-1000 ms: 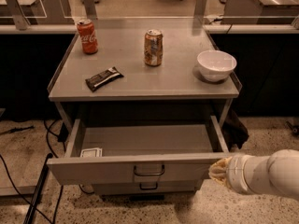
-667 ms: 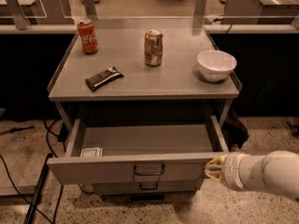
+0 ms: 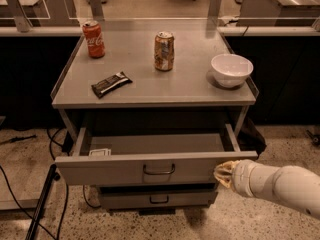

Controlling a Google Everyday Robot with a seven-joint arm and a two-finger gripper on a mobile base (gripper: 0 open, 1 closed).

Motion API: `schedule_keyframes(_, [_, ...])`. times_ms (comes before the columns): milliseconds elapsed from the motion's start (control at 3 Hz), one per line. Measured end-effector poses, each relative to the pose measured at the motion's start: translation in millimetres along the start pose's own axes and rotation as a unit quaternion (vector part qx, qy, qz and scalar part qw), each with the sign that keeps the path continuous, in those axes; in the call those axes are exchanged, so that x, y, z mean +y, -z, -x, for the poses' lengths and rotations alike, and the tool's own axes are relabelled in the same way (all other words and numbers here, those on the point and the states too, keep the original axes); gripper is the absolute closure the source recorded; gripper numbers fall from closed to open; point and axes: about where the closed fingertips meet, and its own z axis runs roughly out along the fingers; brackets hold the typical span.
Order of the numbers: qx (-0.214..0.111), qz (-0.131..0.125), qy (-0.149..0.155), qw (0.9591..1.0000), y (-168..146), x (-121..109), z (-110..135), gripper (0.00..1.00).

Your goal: Close top drawer

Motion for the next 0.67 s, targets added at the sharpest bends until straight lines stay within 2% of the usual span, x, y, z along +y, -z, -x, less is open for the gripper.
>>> schedule_keyframes(333, [-0.012,-0.024,0.003,0.9996,-17.0,-11.3,-4.3,1.00])
schedule_keyframes(667, [-0.012,-0.038,0.002,0.9992,-28.2,-20.5,-7.8,1.00])
